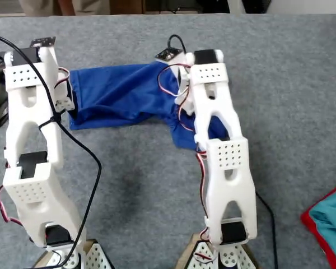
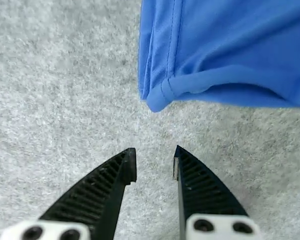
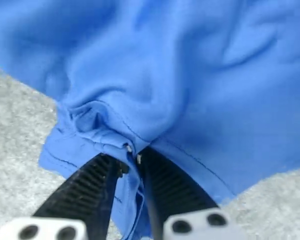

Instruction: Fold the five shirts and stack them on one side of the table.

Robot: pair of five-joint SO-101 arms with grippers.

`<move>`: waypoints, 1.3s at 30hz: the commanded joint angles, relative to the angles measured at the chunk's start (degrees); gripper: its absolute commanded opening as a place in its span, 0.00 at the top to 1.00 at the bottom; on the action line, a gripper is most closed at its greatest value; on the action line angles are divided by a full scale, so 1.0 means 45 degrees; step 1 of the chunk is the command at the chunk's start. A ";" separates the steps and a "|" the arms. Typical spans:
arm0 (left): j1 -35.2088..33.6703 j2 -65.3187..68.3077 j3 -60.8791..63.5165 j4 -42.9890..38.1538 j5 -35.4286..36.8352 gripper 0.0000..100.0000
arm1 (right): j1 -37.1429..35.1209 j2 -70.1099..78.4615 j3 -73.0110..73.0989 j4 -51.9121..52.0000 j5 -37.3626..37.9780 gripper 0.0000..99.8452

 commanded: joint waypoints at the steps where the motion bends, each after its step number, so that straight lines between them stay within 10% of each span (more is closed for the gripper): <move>1: -0.0098 -0.0733 -0.0059 0.0117 -0.0137 0.86 | 0.0479 -0.0127 -0.0928 0.0254 -0.0020 0.97; 12: -0.0840 -0.0772 -0.0098 0.0117 -0.0156 0.86 | 0.0518 -0.0166 -0.0889 0.0293 0.0449 0.75; 39: -0.1328 -0.0791 -0.0098 0.0117 -0.0664 0.86 | -0.0518 -0.3976 0.4190 -0.0059 0.0469 0.90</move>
